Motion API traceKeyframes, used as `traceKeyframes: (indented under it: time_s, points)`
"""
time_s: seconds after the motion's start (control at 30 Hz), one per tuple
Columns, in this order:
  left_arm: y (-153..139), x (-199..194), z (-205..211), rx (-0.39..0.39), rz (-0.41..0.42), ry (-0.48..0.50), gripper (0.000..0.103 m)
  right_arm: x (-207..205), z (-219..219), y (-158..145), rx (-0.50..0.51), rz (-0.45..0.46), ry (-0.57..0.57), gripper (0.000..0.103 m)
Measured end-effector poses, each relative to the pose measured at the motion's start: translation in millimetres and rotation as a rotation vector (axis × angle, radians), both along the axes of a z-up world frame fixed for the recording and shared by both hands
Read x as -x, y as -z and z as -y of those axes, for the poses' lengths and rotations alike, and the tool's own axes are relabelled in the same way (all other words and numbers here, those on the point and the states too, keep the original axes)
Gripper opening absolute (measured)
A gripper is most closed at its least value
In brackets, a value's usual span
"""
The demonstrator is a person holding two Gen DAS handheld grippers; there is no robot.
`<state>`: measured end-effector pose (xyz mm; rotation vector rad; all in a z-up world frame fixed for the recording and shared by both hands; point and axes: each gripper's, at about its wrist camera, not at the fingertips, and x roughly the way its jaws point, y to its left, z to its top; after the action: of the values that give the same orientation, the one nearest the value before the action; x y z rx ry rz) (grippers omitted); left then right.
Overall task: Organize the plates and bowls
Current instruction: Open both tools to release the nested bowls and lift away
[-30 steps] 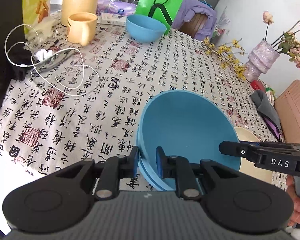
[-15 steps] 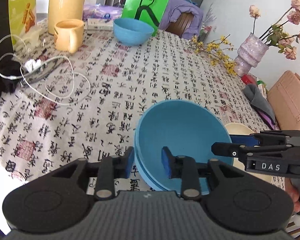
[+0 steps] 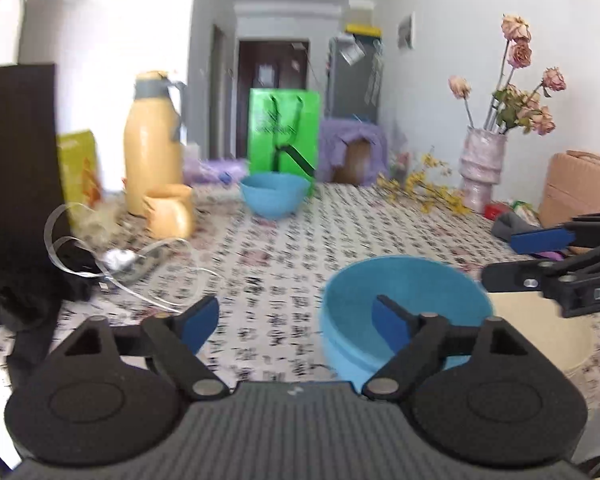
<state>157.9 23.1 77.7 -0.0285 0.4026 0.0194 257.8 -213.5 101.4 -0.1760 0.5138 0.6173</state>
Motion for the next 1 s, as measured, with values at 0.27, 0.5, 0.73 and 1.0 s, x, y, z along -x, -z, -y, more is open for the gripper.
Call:
traceKeyframes:
  time_s: [0.27,0.5,0.73,1.0]
  points:
    - [26,39,-23,0.040,0.057,-0.080,0.099,63,9,42,-0.095,0.068,0.097,0.086]
    - [33,55,-44,0.083,0.054,-0.115,0.101,90,16,55,-0.112,0.071,0.088,0.088]
    - [30,50,-50,0.086,0.039,-0.127,0.101,88,16,48,-0.137,0.080,0.094,0.088]
    - [6,5,-72,0.146,-0.037,-0.079,0.102,47,27,13,-0.167,0.038,0.038,0.088]
